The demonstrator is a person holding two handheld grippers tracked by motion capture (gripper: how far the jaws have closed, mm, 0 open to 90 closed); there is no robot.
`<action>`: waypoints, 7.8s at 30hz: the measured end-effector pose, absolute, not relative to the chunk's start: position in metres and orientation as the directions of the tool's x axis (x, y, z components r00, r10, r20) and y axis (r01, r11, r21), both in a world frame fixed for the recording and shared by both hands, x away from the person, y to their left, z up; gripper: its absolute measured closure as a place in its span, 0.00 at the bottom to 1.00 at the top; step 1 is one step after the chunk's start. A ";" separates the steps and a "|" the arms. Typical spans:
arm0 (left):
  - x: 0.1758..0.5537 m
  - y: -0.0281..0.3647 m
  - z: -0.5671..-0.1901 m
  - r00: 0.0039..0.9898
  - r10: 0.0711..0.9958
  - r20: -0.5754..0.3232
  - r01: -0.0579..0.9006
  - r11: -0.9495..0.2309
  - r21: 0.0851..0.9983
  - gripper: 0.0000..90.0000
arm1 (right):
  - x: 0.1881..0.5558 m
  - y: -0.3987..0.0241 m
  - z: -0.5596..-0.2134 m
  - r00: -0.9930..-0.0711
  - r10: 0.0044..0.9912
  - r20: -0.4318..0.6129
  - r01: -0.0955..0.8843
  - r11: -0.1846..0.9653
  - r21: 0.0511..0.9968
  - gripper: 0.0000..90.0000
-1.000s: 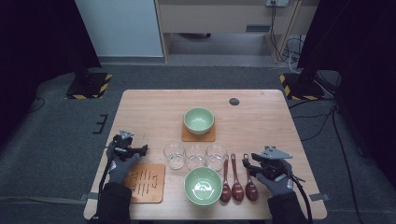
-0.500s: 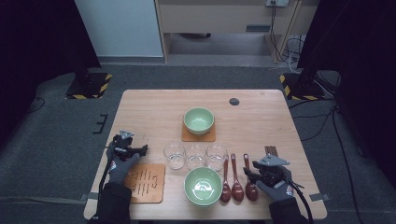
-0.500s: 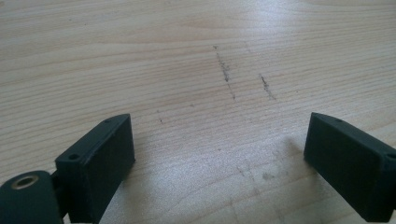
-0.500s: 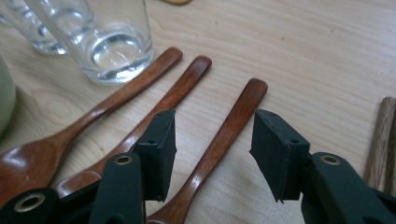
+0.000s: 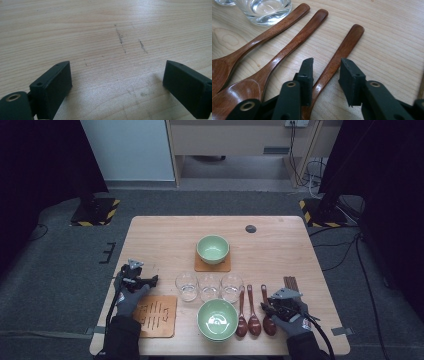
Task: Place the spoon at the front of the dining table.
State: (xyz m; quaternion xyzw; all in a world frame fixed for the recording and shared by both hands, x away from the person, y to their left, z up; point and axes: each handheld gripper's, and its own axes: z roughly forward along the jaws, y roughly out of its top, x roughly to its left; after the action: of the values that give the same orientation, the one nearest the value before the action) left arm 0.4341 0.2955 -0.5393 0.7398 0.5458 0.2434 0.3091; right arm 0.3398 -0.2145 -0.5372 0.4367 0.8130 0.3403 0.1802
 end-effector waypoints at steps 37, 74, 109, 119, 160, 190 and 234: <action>0.434 0.295 -0.539 0.284 0.959 0.023 0.657 -0.212 0.723 0.08 | 0.328 -0.237 -0.533 -0.497 0.868 0.021 0.611 0.333 0.719 0.81; 0.432 0.297 -0.539 0.268 0.963 0.021 0.655 -0.199 0.729 0.13 | 0.331 -0.234 -0.522 -0.487 0.874 0.010 0.586 0.318 0.745 0.91; 0.403 0.276 -0.493 0.306 0.952 -0.021 0.468 -0.131 0.874 0.29 | 0.339 -0.239 -0.475 -0.484 0.875 0.004 0.462 0.252 0.850 0.91; 0.393 0.262 -0.476 0.349 0.937 -0.020 0.403 -0.130 0.906 0.29 | 0.340 -0.239 -0.468 -0.484 0.875 -0.002 0.443 0.247 0.862 0.91; 0.370 0.199 -0.434 0.534 0.843 -0.060 0.260 -0.097 0.961 0.30 | 0.341 -0.234 -0.447 -0.493 0.870 -0.025 0.371 0.236 0.898 0.91; 0.378 0.145 -0.411 0.632 0.772 -0.069 0.213 -0.087 0.973 0.30 | 0.344 -0.226 -0.435 -0.512 0.858 -0.043 0.322 0.238 0.916 0.91; 0.388 0.064 -0.398 0.730 0.677 -0.095 0.194 -0.072 0.978 0.31 | 0.340 -0.223 -0.427 -0.529 0.846 -0.056 0.281 0.237 0.930 0.91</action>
State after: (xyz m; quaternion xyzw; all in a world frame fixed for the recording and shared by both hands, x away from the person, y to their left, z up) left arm 0.3881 0.0641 -0.3983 0.7045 0.3092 0.1987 0.6071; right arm 0.3399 -0.2227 -0.4272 0.3862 0.7296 0.4820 0.2934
